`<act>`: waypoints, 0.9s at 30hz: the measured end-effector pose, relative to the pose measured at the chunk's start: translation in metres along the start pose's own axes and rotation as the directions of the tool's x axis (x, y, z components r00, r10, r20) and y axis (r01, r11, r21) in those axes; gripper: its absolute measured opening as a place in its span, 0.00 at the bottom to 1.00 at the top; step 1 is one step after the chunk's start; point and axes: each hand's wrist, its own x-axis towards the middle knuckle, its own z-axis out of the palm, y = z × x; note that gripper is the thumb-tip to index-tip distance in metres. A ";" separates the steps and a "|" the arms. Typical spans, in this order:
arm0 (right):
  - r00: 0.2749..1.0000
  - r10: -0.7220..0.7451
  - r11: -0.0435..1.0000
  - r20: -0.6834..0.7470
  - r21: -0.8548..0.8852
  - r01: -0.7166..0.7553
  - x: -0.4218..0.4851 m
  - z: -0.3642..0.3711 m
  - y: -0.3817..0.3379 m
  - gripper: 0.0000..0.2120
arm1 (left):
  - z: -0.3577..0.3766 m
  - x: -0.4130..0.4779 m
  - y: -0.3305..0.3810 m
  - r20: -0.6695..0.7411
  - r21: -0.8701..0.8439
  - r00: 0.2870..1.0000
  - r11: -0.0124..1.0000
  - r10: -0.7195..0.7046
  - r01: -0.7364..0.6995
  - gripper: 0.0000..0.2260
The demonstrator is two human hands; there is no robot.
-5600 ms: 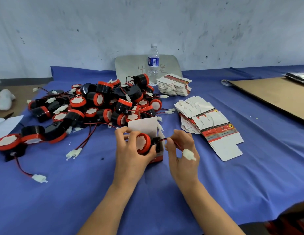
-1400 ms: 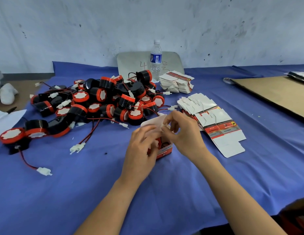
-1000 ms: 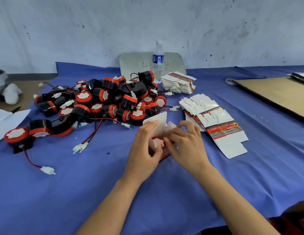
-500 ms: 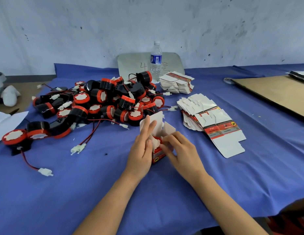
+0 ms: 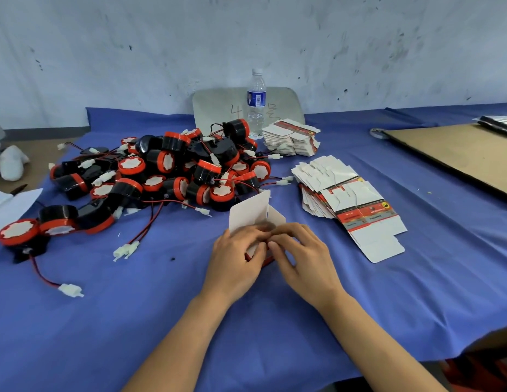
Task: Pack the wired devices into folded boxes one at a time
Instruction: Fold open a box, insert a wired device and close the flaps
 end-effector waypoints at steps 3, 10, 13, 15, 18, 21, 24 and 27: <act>0.986 0.169 0.958 0.018 0.231 -0.168 0.000 -0.003 -0.003 0.11 | -0.002 0.000 -0.002 0.011 0.043 0.999 0.998 0.038 -0.039 0.14; 0.942 0.308 0.887 0.134 0.319 -0.335 0.001 -0.007 -0.003 0.13 | 0.002 -0.001 -0.003 -0.006 -0.136 1.000 0.990 -0.023 0.022 0.15; 0.935 0.325 0.880 0.141 0.318 -0.353 0.002 -0.005 -0.004 0.10 | 0.001 -0.002 0.001 -0.015 -0.218 0.999 0.975 -0.047 0.042 0.14; 0.927 0.347 0.872 0.142 0.316 -0.374 0.002 -0.005 -0.004 0.08 | 0.001 -0.002 0.001 -0.020 -0.255 0.996 0.964 -0.085 0.078 0.15; 0.933 0.331 0.891 0.142 0.280 -0.358 0.003 -0.005 -0.005 0.07 | 0.000 -0.002 -0.001 -0.019 -0.196 0.995 0.977 -0.094 0.088 0.20; 0.947 0.284 0.917 0.149 0.247 -0.314 0.003 -0.005 -0.005 0.08 | -0.002 -0.002 0.001 -0.035 -0.113 0.998 0.993 -0.049 0.044 0.23; 0.941 0.294 0.908 0.169 0.258 -0.330 0.002 -0.005 -0.004 0.08 | -0.004 0.000 0.004 -0.047 -0.079 0.998 0.996 -0.053 0.049 0.19; 0.900 0.420 0.816 0.116 0.386 -0.430 0.010 -0.009 -0.005 0.08 | -0.006 0.001 0.000 0.000 -0.105 0.999 0.993 -0.047 0.047 0.10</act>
